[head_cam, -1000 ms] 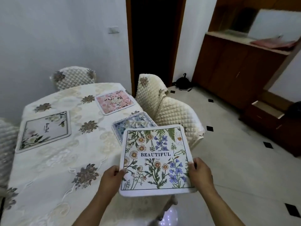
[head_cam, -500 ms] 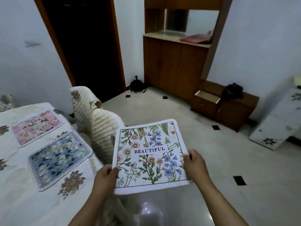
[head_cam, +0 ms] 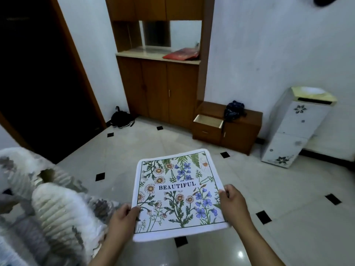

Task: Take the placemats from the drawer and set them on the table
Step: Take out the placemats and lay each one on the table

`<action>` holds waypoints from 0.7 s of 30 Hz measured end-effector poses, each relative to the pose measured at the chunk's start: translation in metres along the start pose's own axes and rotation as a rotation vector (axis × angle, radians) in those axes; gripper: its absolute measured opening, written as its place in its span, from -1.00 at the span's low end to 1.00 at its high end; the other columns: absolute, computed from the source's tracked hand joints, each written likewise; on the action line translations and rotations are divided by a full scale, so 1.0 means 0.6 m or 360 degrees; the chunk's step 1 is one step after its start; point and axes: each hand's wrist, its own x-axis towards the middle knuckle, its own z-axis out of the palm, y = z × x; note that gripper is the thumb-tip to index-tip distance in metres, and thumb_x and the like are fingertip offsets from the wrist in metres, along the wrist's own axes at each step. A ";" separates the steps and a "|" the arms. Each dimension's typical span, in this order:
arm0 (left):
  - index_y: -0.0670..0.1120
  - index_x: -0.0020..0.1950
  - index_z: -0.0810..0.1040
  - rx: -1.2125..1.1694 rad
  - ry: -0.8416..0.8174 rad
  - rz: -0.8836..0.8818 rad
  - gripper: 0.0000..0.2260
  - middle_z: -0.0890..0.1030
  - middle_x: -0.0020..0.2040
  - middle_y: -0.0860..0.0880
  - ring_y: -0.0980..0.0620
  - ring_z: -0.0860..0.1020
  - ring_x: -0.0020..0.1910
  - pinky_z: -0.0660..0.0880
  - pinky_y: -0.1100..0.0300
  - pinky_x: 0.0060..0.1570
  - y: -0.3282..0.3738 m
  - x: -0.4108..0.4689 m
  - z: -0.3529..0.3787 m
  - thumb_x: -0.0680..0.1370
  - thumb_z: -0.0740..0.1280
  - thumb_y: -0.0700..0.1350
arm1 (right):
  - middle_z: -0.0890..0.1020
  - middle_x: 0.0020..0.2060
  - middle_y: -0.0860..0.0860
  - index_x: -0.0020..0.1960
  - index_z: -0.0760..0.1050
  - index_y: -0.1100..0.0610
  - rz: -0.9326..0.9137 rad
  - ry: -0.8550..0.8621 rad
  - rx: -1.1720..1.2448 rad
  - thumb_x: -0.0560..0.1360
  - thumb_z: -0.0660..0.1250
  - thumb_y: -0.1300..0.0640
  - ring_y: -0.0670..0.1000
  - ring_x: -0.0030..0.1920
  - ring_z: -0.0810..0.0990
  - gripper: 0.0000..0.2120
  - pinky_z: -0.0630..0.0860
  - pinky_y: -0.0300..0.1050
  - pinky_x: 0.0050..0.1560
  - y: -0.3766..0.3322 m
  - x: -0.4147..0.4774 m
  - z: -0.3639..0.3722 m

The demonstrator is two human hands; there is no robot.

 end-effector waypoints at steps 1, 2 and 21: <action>-0.13 -0.33 0.50 -0.0023 -0.0035 0.0005 -0.78 0.56 -0.46 -0.12 -0.01 0.48 -0.47 0.37 0.17 -0.39 0.016 0.036 0.010 0.52 0.33 -0.16 | 0.52 -0.38 0.02 -0.28 0.31 0.07 0.0036 0.0030 0.0006 0.57 0.17 0.09 0.04 -0.33 0.50 -0.75 0.35 -0.10 -0.34 -0.010 0.028 0.001; -0.12 -0.34 0.50 -0.0044 -0.0079 0.0015 -0.78 0.58 -0.45 -0.15 -0.03 0.50 -0.45 0.39 0.14 -0.37 0.033 0.073 0.019 0.51 0.33 -0.14 | 0.52 -0.38 0.02 -0.29 0.31 0.07 0.0060 0.0065 0.0008 0.56 0.17 0.08 0.05 -0.33 0.50 -0.75 0.35 -0.09 -0.33 -0.022 0.057 0.002; -0.18 -0.26 0.48 -0.0192 0.0009 -0.0062 -0.83 0.65 -0.41 -0.12 0.01 0.61 -0.46 0.46 0.19 -0.42 0.241 0.606 0.072 0.54 0.29 -0.22 | 0.62 -0.35 0.08 -0.22 0.41 0.15 0.0002 -0.0074 -0.0026 0.56 0.18 0.05 0.06 -0.33 0.64 -0.76 0.58 0.10 -0.27 -0.248 0.610 0.197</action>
